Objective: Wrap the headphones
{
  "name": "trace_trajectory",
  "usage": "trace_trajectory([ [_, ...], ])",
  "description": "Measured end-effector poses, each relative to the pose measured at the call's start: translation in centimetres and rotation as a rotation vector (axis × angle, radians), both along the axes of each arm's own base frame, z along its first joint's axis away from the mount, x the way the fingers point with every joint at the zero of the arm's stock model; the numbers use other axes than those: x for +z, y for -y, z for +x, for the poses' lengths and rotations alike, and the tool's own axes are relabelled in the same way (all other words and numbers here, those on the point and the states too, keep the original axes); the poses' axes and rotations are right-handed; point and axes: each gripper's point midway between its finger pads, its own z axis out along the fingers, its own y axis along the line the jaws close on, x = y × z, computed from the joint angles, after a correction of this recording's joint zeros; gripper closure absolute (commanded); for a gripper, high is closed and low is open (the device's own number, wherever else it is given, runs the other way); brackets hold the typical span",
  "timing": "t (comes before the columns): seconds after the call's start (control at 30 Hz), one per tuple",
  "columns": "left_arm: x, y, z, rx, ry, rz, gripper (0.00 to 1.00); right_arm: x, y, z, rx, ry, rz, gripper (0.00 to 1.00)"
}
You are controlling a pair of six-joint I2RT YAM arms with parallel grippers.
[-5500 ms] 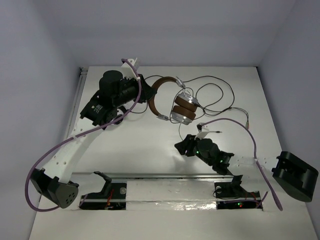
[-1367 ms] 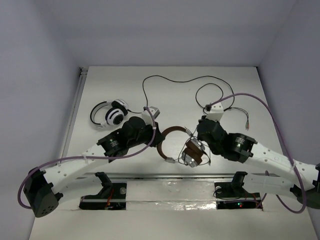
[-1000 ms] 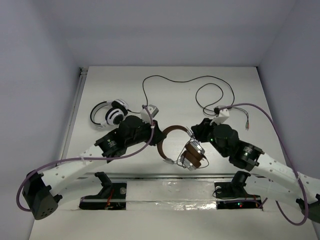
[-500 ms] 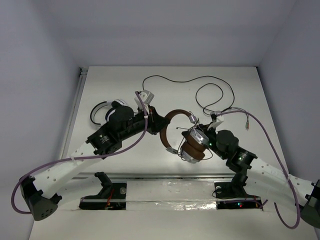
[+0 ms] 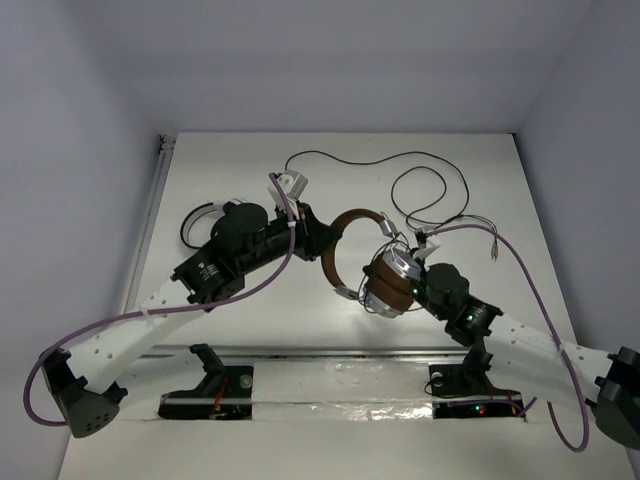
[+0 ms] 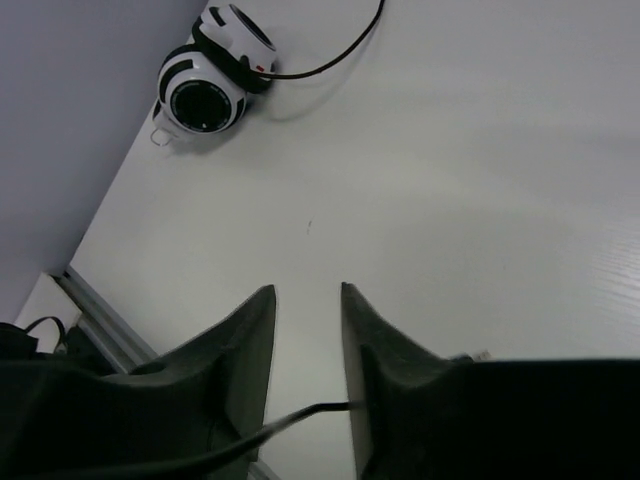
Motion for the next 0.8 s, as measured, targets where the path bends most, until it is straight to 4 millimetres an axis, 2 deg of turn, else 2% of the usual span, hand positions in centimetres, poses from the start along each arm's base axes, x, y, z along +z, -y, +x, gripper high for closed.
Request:
trace_trajectory([
  [0.03,0.0,0.0,0.0,0.003,-0.002,0.001,1.00,-0.3,-0.1,0.0,0.001,-0.008,-0.004,0.77],
  [0.1,0.1,-0.1,0.2,0.012,-0.004,0.003,1.00,-0.7,-0.4,0.1,0.010,-0.019,-0.005,0.99],
  [0.3,1.1,-0.1,1.3,0.069,-0.012,-0.015,1.00,-1.3,-2.4,-0.3,0.078,-0.047,0.076,1.00],
  [0.43,0.3,0.0,3.4,0.166,-0.034,-0.011,1.00,-2.0,-2.7,-1.1,0.093,-0.085,0.128,0.96],
  [0.53,-0.5,-0.3,5.8,0.248,-0.058,-0.023,1.00,-1.3,-2.6,-1.9,0.102,-0.096,0.183,0.95],
  [0.67,-1.3,-2.1,10.1,0.401,-0.077,-0.038,1.00,0.7,-2.8,-3.1,0.133,-0.081,0.259,1.00],
  [0.8,-2.4,-2.7,13.4,0.508,-0.092,-0.029,1.00,0.3,-3.5,-3.9,0.162,-0.116,0.269,1.00],
])
